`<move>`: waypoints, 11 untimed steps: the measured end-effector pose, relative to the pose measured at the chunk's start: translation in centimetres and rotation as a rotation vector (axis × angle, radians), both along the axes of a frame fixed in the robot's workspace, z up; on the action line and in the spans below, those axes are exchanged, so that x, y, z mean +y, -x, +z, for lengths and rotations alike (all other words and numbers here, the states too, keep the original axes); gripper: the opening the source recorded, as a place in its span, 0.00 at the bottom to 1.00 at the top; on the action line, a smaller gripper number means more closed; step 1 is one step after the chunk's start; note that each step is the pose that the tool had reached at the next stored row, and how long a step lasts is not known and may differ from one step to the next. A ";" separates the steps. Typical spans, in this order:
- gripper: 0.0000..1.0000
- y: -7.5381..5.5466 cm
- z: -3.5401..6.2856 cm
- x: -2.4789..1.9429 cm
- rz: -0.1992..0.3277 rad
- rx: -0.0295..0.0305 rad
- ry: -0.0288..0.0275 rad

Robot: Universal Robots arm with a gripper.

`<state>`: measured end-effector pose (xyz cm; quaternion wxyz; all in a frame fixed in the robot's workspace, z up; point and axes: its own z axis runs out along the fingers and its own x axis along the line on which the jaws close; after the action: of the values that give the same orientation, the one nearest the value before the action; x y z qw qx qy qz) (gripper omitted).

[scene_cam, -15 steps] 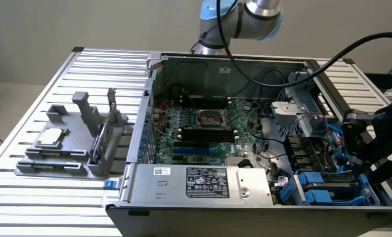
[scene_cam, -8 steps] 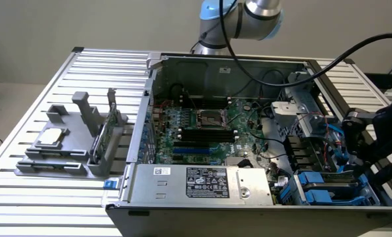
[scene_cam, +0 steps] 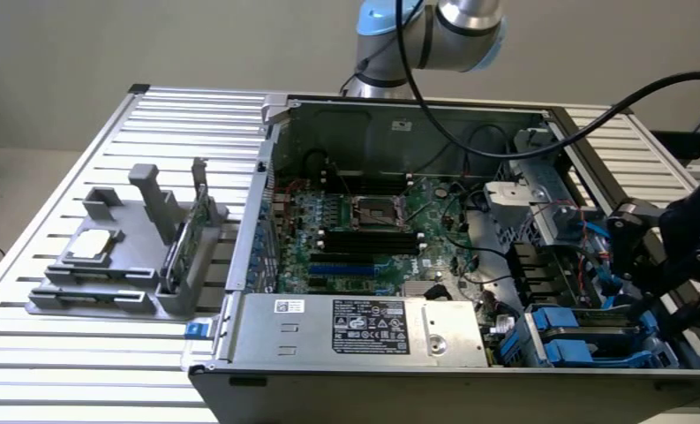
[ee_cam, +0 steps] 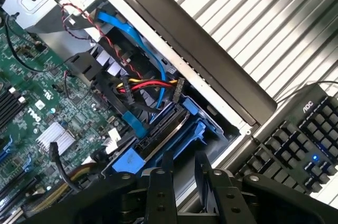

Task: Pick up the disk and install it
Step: 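Insert the first disk wire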

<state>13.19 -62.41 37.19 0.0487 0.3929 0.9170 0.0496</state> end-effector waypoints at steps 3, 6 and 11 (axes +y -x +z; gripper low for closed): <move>0.31 -0.1 -0.24 0.05 -0.013 0.0002 -0.0064; 0.31 -0.2 -0.47 0.11 -0.023 0.0005 -0.0139; 0.31 -0.3 -0.67 0.16 -0.036 0.0010 -0.0472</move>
<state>13.49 -62.24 36.52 0.0399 0.4103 0.9084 0.0701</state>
